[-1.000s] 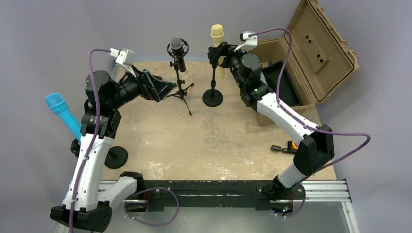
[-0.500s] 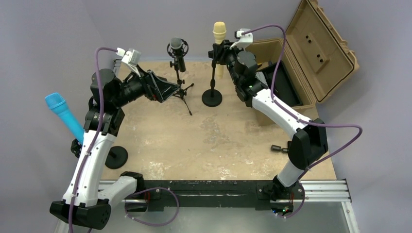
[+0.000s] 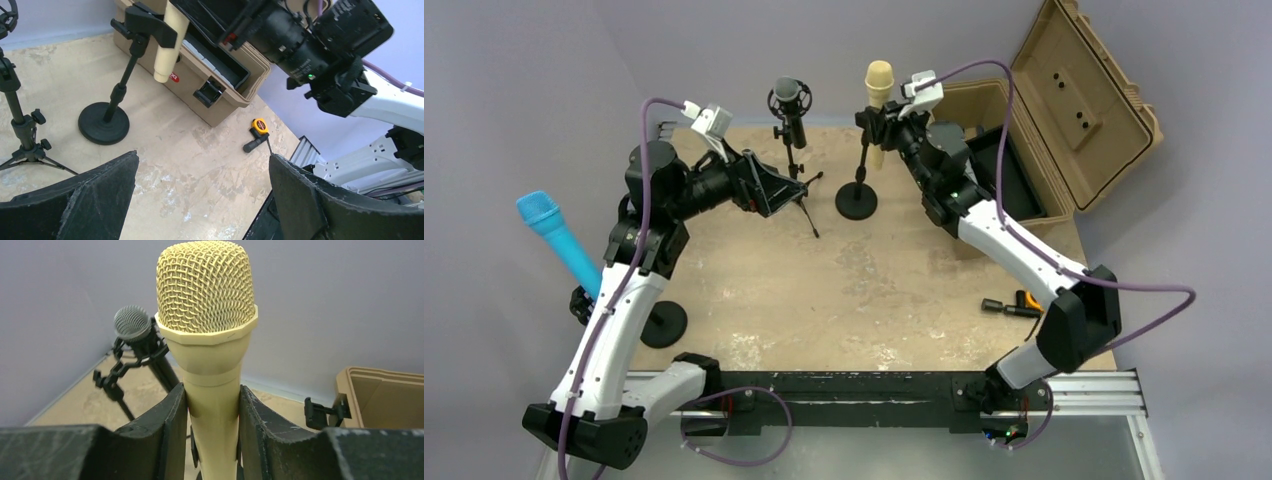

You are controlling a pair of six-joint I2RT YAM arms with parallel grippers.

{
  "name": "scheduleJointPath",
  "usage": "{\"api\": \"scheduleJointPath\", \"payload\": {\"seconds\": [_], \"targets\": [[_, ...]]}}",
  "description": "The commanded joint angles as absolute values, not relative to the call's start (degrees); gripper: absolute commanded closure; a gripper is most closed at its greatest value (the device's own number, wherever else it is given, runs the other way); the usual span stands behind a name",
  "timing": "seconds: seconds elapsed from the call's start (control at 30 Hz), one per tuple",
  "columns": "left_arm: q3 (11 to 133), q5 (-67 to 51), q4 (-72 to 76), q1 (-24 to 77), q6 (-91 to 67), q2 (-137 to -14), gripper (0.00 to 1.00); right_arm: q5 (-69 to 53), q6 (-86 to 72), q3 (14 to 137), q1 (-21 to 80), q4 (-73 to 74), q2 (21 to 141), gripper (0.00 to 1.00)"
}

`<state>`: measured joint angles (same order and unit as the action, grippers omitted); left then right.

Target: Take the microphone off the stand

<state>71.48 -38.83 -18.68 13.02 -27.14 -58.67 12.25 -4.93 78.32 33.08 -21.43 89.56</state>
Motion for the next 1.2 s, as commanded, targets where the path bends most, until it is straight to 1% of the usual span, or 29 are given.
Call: {"api": "scheduleJointPath", "payload": {"seconds": [0.0, 0.1, 0.2, 0.3, 0.4, 0.5, 0.73, 0.9, 1.0, 1.17], "targets": [[72.51, -37.89, -18.07, 14.41, -24.86, -59.24, 0.0, 1.83, 3.01, 72.04, 33.61, -25.34, 79.79, 1.0], [72.66, -36.76, -19.06, 15.36, -23.65, -59.41, 0.0, -8.2, 5.81, 66.38, 33.99, -28.6, 73.24, 1.0], [73.09, -35.34, -20.36, 16.18, -22.31, -59.31, 0.01, -17.11, 6.3, 62.22, 34.51, -32.22, 69.21, 1.0], [73.16, -34.17, -20.58, 16.79, -21.71, -58.75, 0.01, -24.76, 5.6, 60.52, 35.44, -34.43, 68.13, 1.0], [73.42, -33.03, -23.74, 17.31, -21.01, -57.17, 0.01, -28.14, 5.65, 60.78, 37.78, -34.09, 68.43, 1.0], [70.11, -31.1, -26.41, 17.31, -20.59, -52.27, 0.02, -30.48, 5.9, 61.07, 40.74, -33.18, 68.04, 1.0], [62.13, -25.21, -31.43, 17.31, -13.95, -37.48, 0.01, -40.21, 3.25, 58.04, 44.54, -39.33, 67.09, 1.0], [53.58, -21.92, -28.5, 17.31, -10.84, -27.04, 0.01, -44.94, 0.48, 55.66, 46.23, -46.22, 68.15, 1.0], [48.83, -23.73, -24.49, 17.31, -13.31, -23.09, 0.02, -46.79, -1.38, 54.57, 46.51, -49.06, 68.99, 1.0], [45.61, -34.67, -20.54, 17.31, -13.87, -23.34, 0.04, -49.38, -2.43, 52.62, 46.49, -52.38, 69.17, 1.0]]}}
